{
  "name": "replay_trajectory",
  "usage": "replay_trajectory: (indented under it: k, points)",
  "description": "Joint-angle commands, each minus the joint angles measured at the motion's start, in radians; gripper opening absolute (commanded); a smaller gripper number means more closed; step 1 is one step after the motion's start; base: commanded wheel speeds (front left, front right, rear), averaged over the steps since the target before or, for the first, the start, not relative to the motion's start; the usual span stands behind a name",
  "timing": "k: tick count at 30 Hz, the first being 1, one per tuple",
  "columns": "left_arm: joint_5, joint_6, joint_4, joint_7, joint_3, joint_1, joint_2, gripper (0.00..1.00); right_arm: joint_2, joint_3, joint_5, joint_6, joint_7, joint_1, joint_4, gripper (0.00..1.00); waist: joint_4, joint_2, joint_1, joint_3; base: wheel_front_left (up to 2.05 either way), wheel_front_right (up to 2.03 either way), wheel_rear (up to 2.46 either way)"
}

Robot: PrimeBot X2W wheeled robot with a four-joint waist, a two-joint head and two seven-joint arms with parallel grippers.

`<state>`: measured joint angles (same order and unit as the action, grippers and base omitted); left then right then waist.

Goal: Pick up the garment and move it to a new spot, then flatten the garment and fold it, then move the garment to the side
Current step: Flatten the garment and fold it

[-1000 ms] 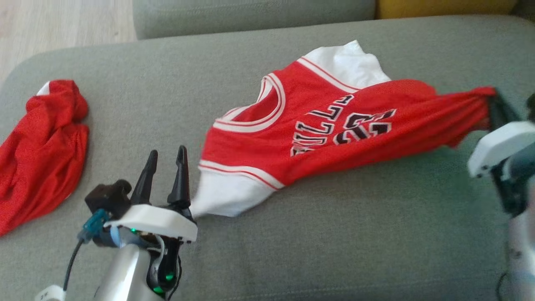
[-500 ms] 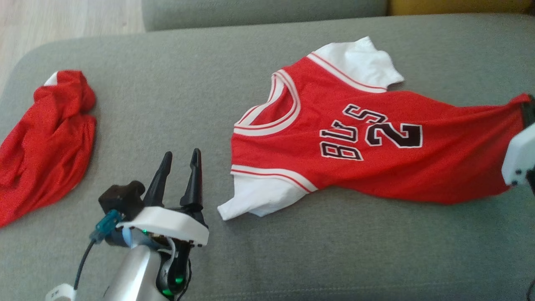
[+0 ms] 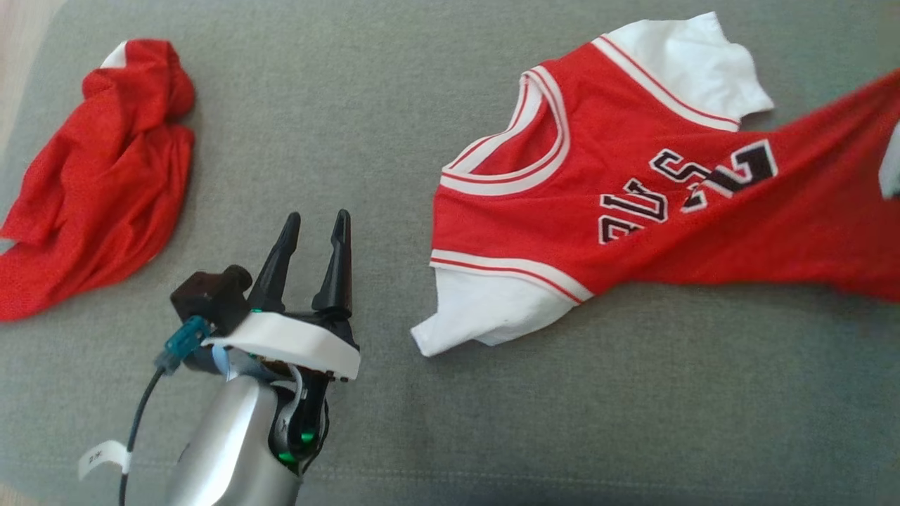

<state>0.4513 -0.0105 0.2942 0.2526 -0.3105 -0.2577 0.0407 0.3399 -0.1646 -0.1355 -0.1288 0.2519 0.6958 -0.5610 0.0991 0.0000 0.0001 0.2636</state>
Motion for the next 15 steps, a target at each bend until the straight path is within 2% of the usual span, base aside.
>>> replay_trajectory:
  k: [1, 3, 4, 5, 10, 15]
  points:
    - [-0.005, -0.007, -0.029, 0.009, 0.028, -0.044, 0.009, 1.00, 0.016, 0.013, -0.010, -0.002, -0.030, 0.046, 0.010, 0.00, 0.007, 0.0000, -0.0001, 0.006, 0.00, 0.00, 0.00]
    - [-0.005, -0.007, -0.027, 0.009, 0.028, -0.044, 0.009, 1.00, 0.004, 0.027, -0.022, -0.002, -0.068, 0.080, -0.057, 0.01, 0.009, 0.0000, -0.0001, 0.006, 0.00, 0.00, 0.00]
    - [-0.005, -0.006, -0.026, 0.009, 0.028, -0.043, 0.009, 1.00, -0.003, 0.036, -0.023, -0.002, -0.081, 0.092, -0.093, 0.70, 0.008, 0.0000, -0.0001, 0.004, 0.00, 0.00, 0.00]
    - [-0.006, -0.005, -0.024, 0.009, 0.027, -0.042, 0.009, 1.00, -0.008, 0.045, -0.024, -0.002, -0.087, 0.100, -0.133, 1.00, 0.007, 0.0000, -0.0001, 0.002, 0.00, 0.00, 0.00]
    - [-0.006, -0.002, -0.015, 0.009, 0.025, -0.033, 0.009, 1.00, -0.015, 0.079, -0.029, -0.002, -0.122, 0.126, -0.289, 1.00, -0.009, 0.0000, -0.0001, -0.016, 0.00, 0.00, 0.00]
    - [-0.007, 0.000, -0.016, 0.009, 0.034, -0.022, 0.009, 1.00, -0.034, 0.055, -0.035, -0.002, -0.199, 0.116, -0.354, 1.00, -0.047, 0.0000, -0.0001, -0.050, 0.00, 0.00, 0.00]
